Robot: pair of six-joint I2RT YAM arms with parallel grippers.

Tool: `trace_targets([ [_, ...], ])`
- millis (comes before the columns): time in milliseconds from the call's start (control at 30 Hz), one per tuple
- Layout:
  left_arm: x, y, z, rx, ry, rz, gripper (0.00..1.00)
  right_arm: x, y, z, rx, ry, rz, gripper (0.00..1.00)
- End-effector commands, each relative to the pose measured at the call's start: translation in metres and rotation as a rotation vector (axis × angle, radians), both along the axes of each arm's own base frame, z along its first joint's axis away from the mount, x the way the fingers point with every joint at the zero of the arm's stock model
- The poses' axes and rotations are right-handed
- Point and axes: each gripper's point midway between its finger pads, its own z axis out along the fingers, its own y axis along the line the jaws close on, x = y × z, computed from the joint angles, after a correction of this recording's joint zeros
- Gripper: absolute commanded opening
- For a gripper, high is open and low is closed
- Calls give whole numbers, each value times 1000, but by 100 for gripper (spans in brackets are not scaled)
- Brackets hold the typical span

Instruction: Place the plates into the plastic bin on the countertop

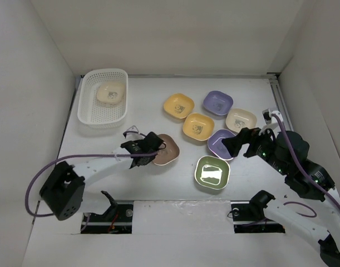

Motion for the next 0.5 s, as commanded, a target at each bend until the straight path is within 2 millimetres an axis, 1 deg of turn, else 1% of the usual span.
trace_targets([
  [0, -4, 52, 47, 114, -99, 159, 0, 3, 2, 11, 22, -50, 4, 100],
  [33, 5, 47, 77, 61, -174, 152, 0, 3, 2, 11, 22, -50, 4, 100],
  [67, 12, 54, 93, 81, -205, 128, 0, 5, 4, 12, 22, -50, 4, 100],
  [100, 21, 52, 110, 60, -256, 112, 0, 5, 6, 14, 30, -57, 12, 100],
  [133, 29, 54, 127, 53, -294, 106, 0, 4, 7, 14, 32, -56, 21, 100],
  [167, 45, 66, 159, 33, -351, 154, 0, 7, 10, 14, 32, -56, 21, 100],
  [233, 62, 87, 192, 37, -407, 199, 0, 8, 13, 15, 34, -54, 33, 100],
  [267, 77, 93, 214, 23, -437, 224, 0, 9, 14, 17, 42, -64, 33, 100],
  [300, 94, 123, 223, 33, -449, 293, 0, 9, 14, 17, 42, -64, 33, 100],
  [333, 107, 126, 230, -4, -448, 265, 0, 12, 16, 13, 35, -55, 33, 100],
  [367, 118, 137, 233, -21, -437, 284, 0, 12, 16, 13, 35, -55, 33, 100],
  [400, 140, 164, 238, -25, -435, 349, 0, 14, 17, 12, 37, -58, 33, 100],
  [433, 150, 173, 241, -31, -433, 370, 0, 14, 18, 15, 44, -68, 33, 100],
  [467, 160, 179, 242, -58, -429, 397, 0, 17, 20, 7, 31, -49, 33, 100],
])
